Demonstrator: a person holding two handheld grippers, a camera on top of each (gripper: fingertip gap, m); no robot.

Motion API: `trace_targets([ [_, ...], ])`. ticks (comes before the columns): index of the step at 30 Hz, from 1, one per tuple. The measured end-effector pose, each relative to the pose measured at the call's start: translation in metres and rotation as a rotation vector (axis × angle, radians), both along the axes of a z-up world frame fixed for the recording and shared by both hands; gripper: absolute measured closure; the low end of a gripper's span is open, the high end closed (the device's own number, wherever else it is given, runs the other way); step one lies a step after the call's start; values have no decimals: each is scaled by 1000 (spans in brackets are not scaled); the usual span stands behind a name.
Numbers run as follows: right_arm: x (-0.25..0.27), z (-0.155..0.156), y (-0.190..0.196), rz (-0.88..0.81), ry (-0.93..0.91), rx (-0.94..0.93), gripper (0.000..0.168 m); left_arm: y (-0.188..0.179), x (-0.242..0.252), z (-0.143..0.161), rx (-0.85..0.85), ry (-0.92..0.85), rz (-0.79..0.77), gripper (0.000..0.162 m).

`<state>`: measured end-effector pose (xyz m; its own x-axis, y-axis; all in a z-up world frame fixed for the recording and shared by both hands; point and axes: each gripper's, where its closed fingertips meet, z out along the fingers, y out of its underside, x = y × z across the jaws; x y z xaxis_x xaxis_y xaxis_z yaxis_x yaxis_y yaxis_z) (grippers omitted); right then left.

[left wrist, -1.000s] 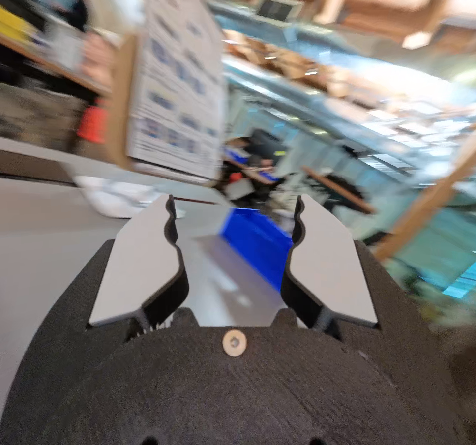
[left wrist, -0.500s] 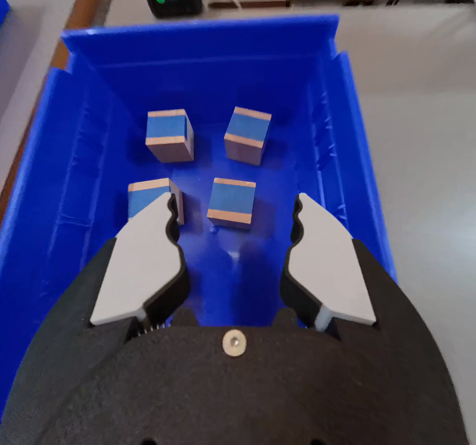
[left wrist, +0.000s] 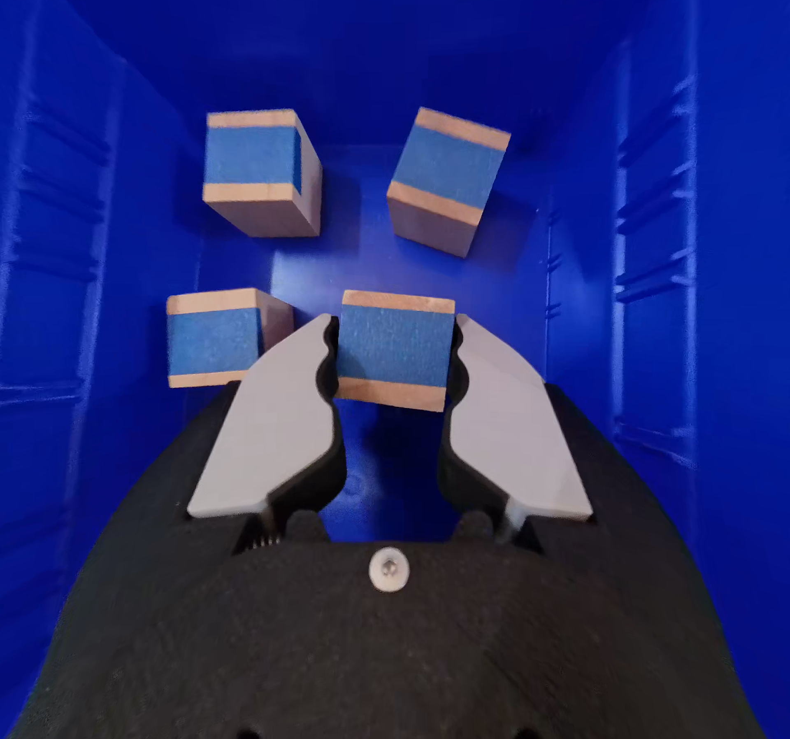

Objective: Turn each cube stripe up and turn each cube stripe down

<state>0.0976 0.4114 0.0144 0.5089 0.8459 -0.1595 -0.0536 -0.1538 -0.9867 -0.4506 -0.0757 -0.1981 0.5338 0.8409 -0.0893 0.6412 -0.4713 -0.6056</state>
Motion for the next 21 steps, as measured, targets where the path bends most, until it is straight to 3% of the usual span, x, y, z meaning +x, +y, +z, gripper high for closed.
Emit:
trace_targets([
  [3, -11, 4, -8, 36, 9, 6, 123, 7, 1, 33, 124, 80, -15, 112],
  [6, -29, 12, -21, 95, 32, 15, 124, 27, 15, 81, 358, 174, -89, 113],
  [10, -67, 20, -58, 263, 90, 8, 122, 67, 71, 157, 825, 151, -300, 113],
  [14, -114, 18, -115, 474, 102, 17, 116, 94, 151, 222, 1306, -17, -540, 113],
  [18, -154, 9, -191, 723, 138, -66, 106, 104, 215, 255, 1633, -134, -722, 114],
  [21, -172, -2, -251, 911, 152, -159, 101, 115, 251, 253, 1690, -164, -812, 114],
])
